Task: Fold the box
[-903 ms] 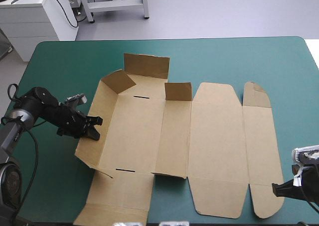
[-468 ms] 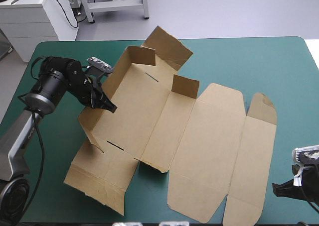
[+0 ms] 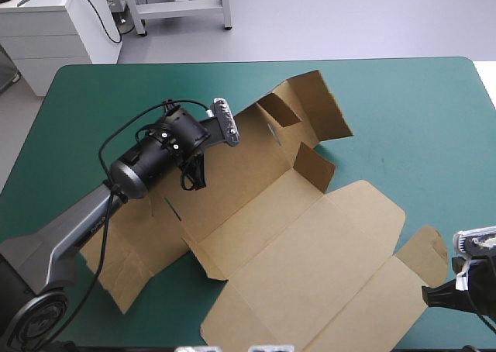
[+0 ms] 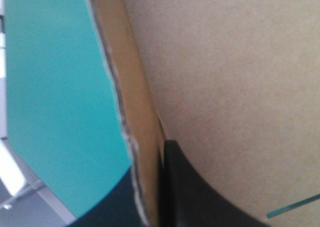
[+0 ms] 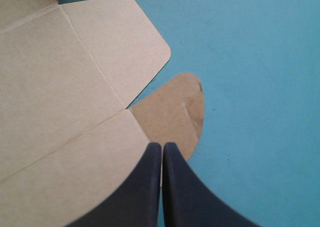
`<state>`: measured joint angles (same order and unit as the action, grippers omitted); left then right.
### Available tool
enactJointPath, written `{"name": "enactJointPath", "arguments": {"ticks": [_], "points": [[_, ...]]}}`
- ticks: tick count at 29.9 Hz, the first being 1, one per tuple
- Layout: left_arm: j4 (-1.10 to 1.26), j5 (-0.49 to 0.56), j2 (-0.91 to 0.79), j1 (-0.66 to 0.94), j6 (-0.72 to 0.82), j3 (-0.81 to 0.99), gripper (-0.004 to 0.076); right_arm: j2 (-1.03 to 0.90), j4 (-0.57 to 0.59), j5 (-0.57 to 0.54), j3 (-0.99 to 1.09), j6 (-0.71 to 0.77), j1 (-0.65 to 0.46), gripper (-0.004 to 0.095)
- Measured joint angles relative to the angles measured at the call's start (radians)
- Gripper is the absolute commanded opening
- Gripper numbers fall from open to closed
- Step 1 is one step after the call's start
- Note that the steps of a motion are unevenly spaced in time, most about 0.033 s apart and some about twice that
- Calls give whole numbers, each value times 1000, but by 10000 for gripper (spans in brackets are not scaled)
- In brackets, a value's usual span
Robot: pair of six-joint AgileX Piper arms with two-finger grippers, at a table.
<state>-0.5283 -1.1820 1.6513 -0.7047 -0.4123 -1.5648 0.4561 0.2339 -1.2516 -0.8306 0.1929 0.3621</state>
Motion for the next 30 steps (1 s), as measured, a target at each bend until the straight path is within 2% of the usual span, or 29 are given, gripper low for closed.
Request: {"name": "enactJointPath", "arguments": {"ticks": [5, 10, 14, 24, 30], "points": [[-138, 136, 10, -46, 51, 0, -8, 0, -3, 0, 0, 4, 0, -2], [-230, 177, 10, -85, 72, 7, -8, 0, -9, 0, 0, 11, 0, -2], [-328, 223, 1, -120, 124, 78, -8, 0, -11, 0, 0, 16, 0, -2], [-891, 328, -125, -290, 590, 426, -8, 0, -11, 0, 0, 32, 0, -2], [-1070, 347, -155, -326, 713, 557, -8, 3, -11, 0, 0, 56, 0, -2]]}}
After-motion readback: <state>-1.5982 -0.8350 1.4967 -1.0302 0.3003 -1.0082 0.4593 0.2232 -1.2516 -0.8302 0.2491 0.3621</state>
